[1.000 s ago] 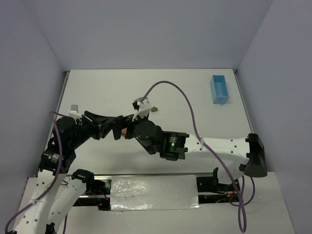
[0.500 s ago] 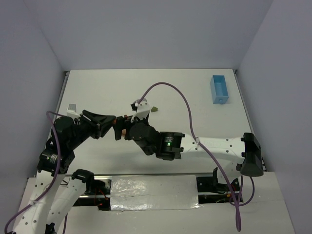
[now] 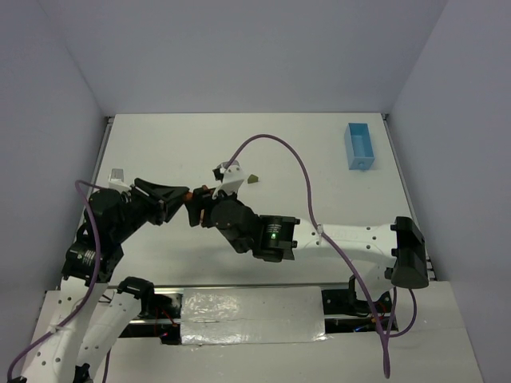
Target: Build the wood block tower
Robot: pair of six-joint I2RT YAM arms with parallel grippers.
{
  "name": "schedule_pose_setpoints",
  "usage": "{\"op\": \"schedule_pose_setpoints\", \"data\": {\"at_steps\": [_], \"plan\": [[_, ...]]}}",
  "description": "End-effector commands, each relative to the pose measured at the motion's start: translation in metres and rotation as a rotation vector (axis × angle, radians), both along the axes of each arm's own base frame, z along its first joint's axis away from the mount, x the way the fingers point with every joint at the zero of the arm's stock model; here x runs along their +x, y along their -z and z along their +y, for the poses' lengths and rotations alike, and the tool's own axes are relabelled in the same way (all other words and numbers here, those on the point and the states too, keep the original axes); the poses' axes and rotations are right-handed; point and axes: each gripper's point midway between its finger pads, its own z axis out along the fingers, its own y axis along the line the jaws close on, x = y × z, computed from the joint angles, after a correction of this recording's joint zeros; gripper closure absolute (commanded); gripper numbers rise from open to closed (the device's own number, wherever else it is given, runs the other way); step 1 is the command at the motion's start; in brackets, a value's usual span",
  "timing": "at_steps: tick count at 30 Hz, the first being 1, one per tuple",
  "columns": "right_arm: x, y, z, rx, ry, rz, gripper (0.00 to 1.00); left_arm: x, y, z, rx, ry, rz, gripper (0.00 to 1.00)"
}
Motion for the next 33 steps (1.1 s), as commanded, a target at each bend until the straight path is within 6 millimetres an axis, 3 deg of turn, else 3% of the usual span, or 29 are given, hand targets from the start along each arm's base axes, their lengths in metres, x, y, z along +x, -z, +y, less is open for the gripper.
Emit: {"op": "schedule_pose_setpoints", "data": {"at_steps": [1, 2, 3, 4, 5, 7, 8, 10, 12, 14, 15, 18, 19, 21, 22, 23, 24, 25, 26, 27, 29, 33], "plan": [[0.004, -0.026, 0.006, 0.118, 0.012, -0.011, 0.71, -0.001, -0.024, -0.008, -0.028, 0.051, -0.096, 0.95], [0.005, -0.025, 0.004, 0.12, 0.014, -0.011, 0.76, -0.001, -0.024, -0.008, -0.024, 0.052, -0.102, 0.91], [0.005, -0.026, 0.003, 0.125, 0.016, -0.008, 0.84, 0.0, -0.026, -0.008, -0.017, 0.052, -0.119, 0.8], [0.005, -0.027, 0.001, 0.126, 0.011, -0.005, 0.84, -0.001, -0.026, -0.008, -0.012, 0.054, -0.129, 0.72], [0.003, -0.025, 0.0, 0.124, 0.008, 0.008, 0.85, -0.001, -0.027, -0.007, 0.004, 0.054, -0.142, 0.52], [0.005, -0.019, -0.003, 0.105, 0.008, 0.049, 0.86, 0.0, -0.03, -0.005, 0.041, 0.051, -0.18, 0.3], [0.005, -0.018, -0.004, 0.103, 0.002, 0.068, 0.86, 0.002, -0.029, -0.002, 0.068, 0.04, -0.191, 0.14], [0.006, -0.012, -0.003, 0.101, -0.042, 0.133, 0.86, 0.003, -0.037, 0.0, 0.159, 0.058, -0.279, 0.01], [-0.003, -0.007, 0.003, 0.109, -0.154, 0.203, 0.87, 0.007, -0.047, 0.002, 0.249, 0.068, -0.378, 0.01], [0.0, 0.0, -0.008, 0.11, -0.186, 0.245, 0.89, 0.009, -0.046, 0.011, 0.378, 0.061, -0.428, 0.0], [-0.003, 0.001, -0.01, 0.113, -0.212, 0.261, 0.92, 0.007, -0.057, 0.011, 0.407, 0.063, -0.494, 0.01], [-0.013, -0.004, -0.026, 0.143, -0.296, 0.286, 1.0, -0.01, -0.073, 0.002, 0.484, 0.138, -0.722, 0.01], [-0.025, -0.003, -0.026, 0.137, -0.374, 0.32, 1.0, -0.02, -0.094, -0.001, 0.516, 0.151, -0.885, 0.0], [-0.025, -0.015, -0.035, 0.131, -0.418, 0.317, 1.0, -0.03, -0.091, -0.013, 0.539, 0.232, -1.007, 0.01], [-0.031, -0.011, -0.04, 0.103, -0.444, 0.345, 1.0, -0.04, -0.087, -0.022, 0.555, 0.308, -1.08, 0.01], [-0.038, -0.023, -0.041, 0.113, -0.505, 0.353, 1.0, -0.048, -0.097, -0.027, 0.56, 0.326, -1.189, 0.01], [-0.043, -0.02, -0.046, 0.086, -0.535, 0.374, 1.0, -0.053, -0.081, -0.035, 0.567, 0.404, -1.235, 0.0], [-0.045, -0.022, -0.049, 0.083, -0.561, 0.39, 1.0, -0.056, -0.078, -0.038, 0.573, 0.424, -1.278, 0.0], [-0.054, -0.032, -0.05, 0.093, -0.618, 0.401, 1.0, -0.064, -0.086, -0.039, 0.591, 0.413, -1.381, 0.0], [-0.05, -0.035, -0.054, 0.095, -0.623, 0.411, 1.0, -0.064, -0.078, -0.04, 0.594, 0.417, -1.416, 0.01], [-0.06, -0.039, -0.058, 0.092, -0.696, 0.457, 1.0, -0.087, -0.092, -0.042, 0.577, 0.408, -1.592, 0.01], [-0.077, -0.047, -0.064, 0.092, -0.797, 0.541, 1.0, -0.085, -0.101, -0.042, 0.691, 0.402, -1.675, 0.01]]}}
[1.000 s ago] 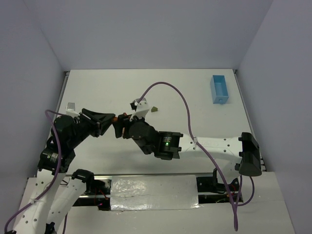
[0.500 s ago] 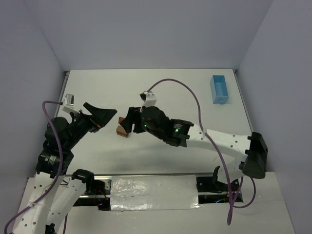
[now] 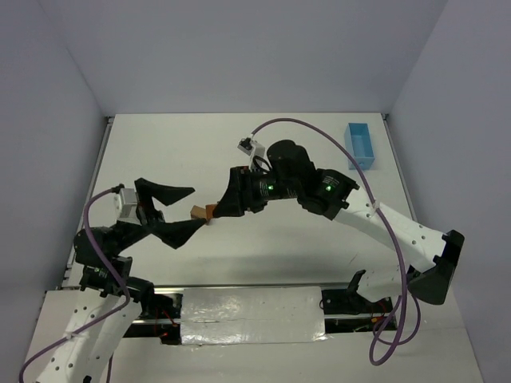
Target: Build the wood block tower
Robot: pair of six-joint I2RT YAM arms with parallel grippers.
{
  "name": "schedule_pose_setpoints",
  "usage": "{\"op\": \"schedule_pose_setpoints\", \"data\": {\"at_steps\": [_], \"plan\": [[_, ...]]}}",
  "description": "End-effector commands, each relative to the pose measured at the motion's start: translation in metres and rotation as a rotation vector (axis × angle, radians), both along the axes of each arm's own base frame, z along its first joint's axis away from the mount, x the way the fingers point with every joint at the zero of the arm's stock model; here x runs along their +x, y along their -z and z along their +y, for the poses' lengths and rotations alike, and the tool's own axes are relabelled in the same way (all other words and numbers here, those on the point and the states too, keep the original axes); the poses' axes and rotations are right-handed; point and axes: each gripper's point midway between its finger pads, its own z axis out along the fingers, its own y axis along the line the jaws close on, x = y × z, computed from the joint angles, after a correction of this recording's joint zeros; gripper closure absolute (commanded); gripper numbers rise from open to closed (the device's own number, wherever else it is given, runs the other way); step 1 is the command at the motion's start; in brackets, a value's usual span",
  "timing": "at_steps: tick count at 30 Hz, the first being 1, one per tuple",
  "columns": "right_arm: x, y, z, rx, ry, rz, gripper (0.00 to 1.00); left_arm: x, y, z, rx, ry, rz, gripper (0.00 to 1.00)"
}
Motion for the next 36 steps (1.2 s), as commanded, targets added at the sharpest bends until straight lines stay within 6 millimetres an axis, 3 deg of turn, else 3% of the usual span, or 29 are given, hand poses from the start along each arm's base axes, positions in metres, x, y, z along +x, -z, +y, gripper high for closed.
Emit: {"op": "schedule_pose_setpoints", "data": {"at_steps": [1, 6, 9, 10, 14, 17, 22, 31, 36], "plan": [[-0.037, -0.028, -0.006, 0.048, -0.191, 0.065, 1.0, -0.038, -0.057, -0.002, 0.08, 0.059, -0.392, 0.01], [-0.053, -0.044, -0.01, 0.074, -0.258, 0.112, 1.0, -0.047, -0.053, -0.009, 0.114, 0.151, -0.411, 0.03], [-0.06, -0.048, -0.009, 0.102, -0.287, 0.153, 1.0, -0.055, -0.051, -0.01, 0.103, 0.183, -0.43, 0.2], [-0.062, -0.05, -0.008, 0.114, -0.297, 0.162, 1.0, -0.058, -0.051, -0.011, 0.106, 0.198, -0.436, 0.22], [-0.06, -0.058, -0.006, 0.144, -0.266, 0.185, 1.0, -0.072, -0.047, -0.012, 0.113, 0.248, -0.452, 0.12], [-0.054, -0.063, -0.005, 0.154, -0.225, 0.181, 1.0, -0.076, -0.047, -0.013, 0.104, 0.26, -0.451, 0.11], [-0.047, -0.074, 0.0, 0.198, -0.18, 0.184, 1.0, -0.058, -0.051, -0.012, 0.104, 0.194, -0.392, 0.15], [-0.046, -0.071, 0.011, 0.217, -0.179, 0.2, 1.0, -0.05, -0.057, -0.014, 0.097, 0.207, -0.33, 0.4], [-0.052, -0.074, 0.013, 0.226, -0.203, 0.206, 1.0, -0.052, -0.057, -0.014, 0.108, 0.207, -0.334, 0.39]]}}
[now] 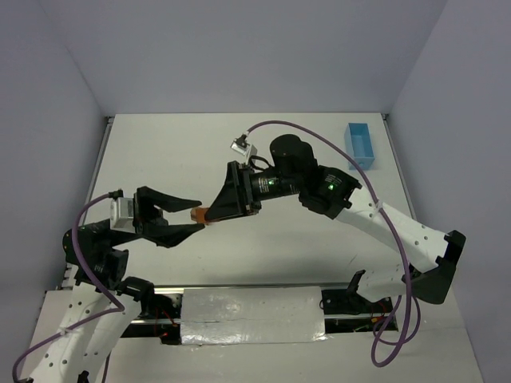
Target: Build the wood block tower
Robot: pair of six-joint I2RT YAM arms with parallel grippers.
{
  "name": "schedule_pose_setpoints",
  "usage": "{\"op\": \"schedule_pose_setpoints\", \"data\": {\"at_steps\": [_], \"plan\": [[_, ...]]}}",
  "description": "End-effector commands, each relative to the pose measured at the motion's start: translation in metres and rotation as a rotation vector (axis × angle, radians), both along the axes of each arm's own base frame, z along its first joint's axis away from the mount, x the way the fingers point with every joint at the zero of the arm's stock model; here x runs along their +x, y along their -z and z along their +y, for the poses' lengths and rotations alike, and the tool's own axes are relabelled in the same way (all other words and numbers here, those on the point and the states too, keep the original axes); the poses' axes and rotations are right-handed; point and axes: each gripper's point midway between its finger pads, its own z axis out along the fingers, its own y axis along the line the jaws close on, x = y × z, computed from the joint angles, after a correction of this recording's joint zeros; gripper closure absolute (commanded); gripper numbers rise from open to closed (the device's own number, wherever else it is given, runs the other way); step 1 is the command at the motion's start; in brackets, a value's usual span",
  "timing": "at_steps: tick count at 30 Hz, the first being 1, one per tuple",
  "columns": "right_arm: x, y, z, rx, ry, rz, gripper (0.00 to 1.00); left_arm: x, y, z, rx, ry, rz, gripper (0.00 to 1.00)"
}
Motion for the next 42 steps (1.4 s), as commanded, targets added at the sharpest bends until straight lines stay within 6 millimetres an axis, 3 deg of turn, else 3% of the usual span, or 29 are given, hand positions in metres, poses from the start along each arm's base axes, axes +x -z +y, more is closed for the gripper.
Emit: {"op": "schedule_pose_setpoints", "data": {"at_steps": [1, 11, 17, 19, 21, 22, 26, 28, 33, 38, 42], "plan": [[-0.005, -0.018, 0.004, 0.06, -0.022, -0.03, 1.0, -0.008, -0.017, 0.002, -0.006, -0.003, -0.083, 0.37], [-0.008, -0.009, 0.011, 0.038, -0.033, -0.021, 1.0, -0.012, -0.026, 0.003, -0.035, 0.0, -0.098, 0.48], [-0.011, -0.009, 0.01, 0.056, -0.045, -0.023, 0.96, -0.016, -0.033, 0.005, -0.072, -0.003, -0.108, 0.78], [-0.012, -0.01, 0.01, 0.064, -0.053, -0.024, 0.96, -0.019, -0.038, 0.007, -0.097, -0.005, -0.124, 0.84], [-0.012, -0.013, 0.009, 0.079, -0.058, -0.032, 0.91, -0.021, -0.042, 0.008, -0.114, -0.002, -0.124, 0.92], [-0.016, -0.015, 0.009, 0.091, -0.077, -0.036, 0.82, -0.021, -0.043, 0.008, -0.118, -0.009, -0.117, 0.93], [-0.023, -0.027, 0.008, 0.177, -0.14, -0.074, 0.67, -0.014, -0.046, 0.008, -0.123, -0.027, -0.066, 0.99], [-0.024, -0.033, 0.004, 0.207, -0.162, -0.105, 0.55, -0.008, -0.046, 0.008, -0.118, -0.035, -0.019, 1.0], [-0.018, -0.048, -0.007, 0.276, -0.151, -0.224, 0.37, 0.0, -0.044, 0.009, -0.119, -0.065, 0.037, 1.0], [-0.006, -0.04, -0.01, 0.257, -0.13, -0.188, 0.3, 0.005, -0.041, 0.01, -0.11, -0.095, 0.057, 1.0], [-0.006, -0.031, -0.008, 0.25, -0.14, -0.149, 0.3, 0.001, -0.04, 0.012, -0.114, -0.105, 0.022, 1.0]]}}
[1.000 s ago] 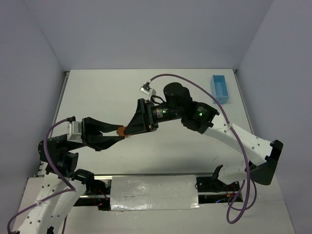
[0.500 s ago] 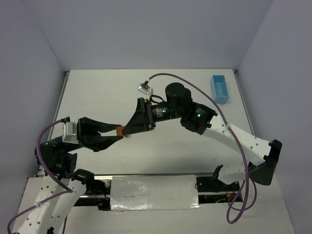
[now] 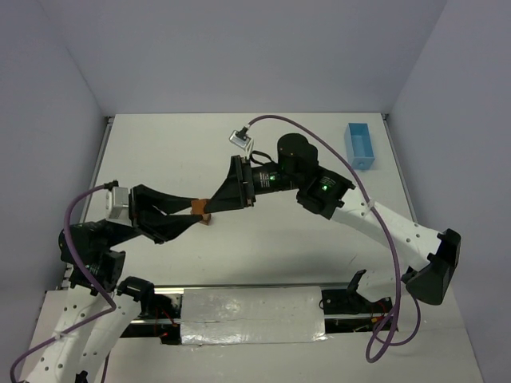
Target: Build the wood block tower
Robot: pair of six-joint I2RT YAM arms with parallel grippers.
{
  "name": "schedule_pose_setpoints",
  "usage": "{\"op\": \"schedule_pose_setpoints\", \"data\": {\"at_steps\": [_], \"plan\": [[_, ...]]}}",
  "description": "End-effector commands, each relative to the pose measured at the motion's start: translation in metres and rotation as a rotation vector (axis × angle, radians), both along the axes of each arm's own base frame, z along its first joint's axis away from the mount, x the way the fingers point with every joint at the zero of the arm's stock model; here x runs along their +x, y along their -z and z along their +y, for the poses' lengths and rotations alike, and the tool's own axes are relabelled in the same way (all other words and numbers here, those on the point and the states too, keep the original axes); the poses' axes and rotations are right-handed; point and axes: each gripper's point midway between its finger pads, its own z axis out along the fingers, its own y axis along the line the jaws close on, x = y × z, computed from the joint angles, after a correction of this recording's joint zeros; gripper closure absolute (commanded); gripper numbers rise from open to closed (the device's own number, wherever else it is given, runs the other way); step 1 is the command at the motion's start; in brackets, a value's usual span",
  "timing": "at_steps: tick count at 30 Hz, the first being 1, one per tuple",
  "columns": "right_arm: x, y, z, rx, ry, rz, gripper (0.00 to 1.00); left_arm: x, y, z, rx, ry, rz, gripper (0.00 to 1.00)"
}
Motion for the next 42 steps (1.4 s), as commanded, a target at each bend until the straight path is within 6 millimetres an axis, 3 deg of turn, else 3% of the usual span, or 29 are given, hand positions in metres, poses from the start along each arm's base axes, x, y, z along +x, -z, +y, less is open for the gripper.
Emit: {"op": "schedule_pose_setpoints", "data": {"at_steps": [1, 6, 7, 10, 16, 19, 20, 22, 24, 26, 29, 33, 38, 42], "plan": [[-0.016, -0.017, -0.013, 0.067, -0.066, -0.051, 0.31, -0.004, -0.024, 0.009, -0.059, -0.07, -0.104, 1.0], [-0.016, -0.012, -0.013, 0.045, -0.062, -0.01, 0.33, -0.012, -0.022, 0.014, -0.071, -0.097, -0.183, 1.0], [-0.017, -0.011, -0.014, 0.042, -0.065, -0.008, 0.31, -0.012, -0.021, 0.013, -0.062, -0.094, -0.186, 1.0], [-0.018, -0.012, -0.016, 0.048, -0.069, -0.037, 0.02, -0.006, -0.023, 0.013, -0.048, -0.11, -0.159, 1.0], [-0.015, -0.013, -0.022, 0.054, -0.06, -0.081, 0.0, 0.001, -0.024, 0.012, -0.067, -0.104, -0.103, 1.0], [-0.002, -0.009, -0.033, 0.046, -0.009, -0.244, 0.0, 0.009, -0.028, 0.015, -0.084, -0.147, -0.044, 1.0], [-0.001, -0.016, -0.043, 0.072, 0.018, -0.414, 0.0, 0.015, -0.032, 0.018, -0.105, -0.177, -0.008, 1.0], [0.006, -0.014, -0.052, 0.081, 0.095, -0.589, 0.0, 0.014, -0.039, 0.019, -0.115, -0.177, 0.04, 1.0], [0.0, -0.025, -0.071, 0.169, 0.153, -0.835, 0.0, 0.02, -0.042, 0.02, -0.146, -0.185, 0.139, 1.0], [-0.001, -0.027, -0.087, 0.208, 0.224, -0.958, 0.0, 0.021, -0.047, 0.02, -0.172, -0.172, 0.25, 1.0], [0.002, -0.042, -0.094, 0.254, 0.285, -1.093, 0.01, 0.019, -0.047, 0.015, -0.217, -0.106, 0.411, 1.0], [-0.012, -0.056, -0.083, 0.35, 0.212, -1.111, 0.1, 0.017, -0.036, 0.004, -0.252, 0.022, 0.618, 1.0], [-0.008, -0.067, -0.054, 0.369, 0.217, -1.085, 0.16, 0.013, -0.034, 0.003, -0.307, 0.088, 0.667, 1.0], [-0.005, -0.063, -0.03, 0.359, 0.174, -0.989, 0.23, 0.013, -0.033, 0.002, -0.317, 0.107, 0.673, 1.0]]}}
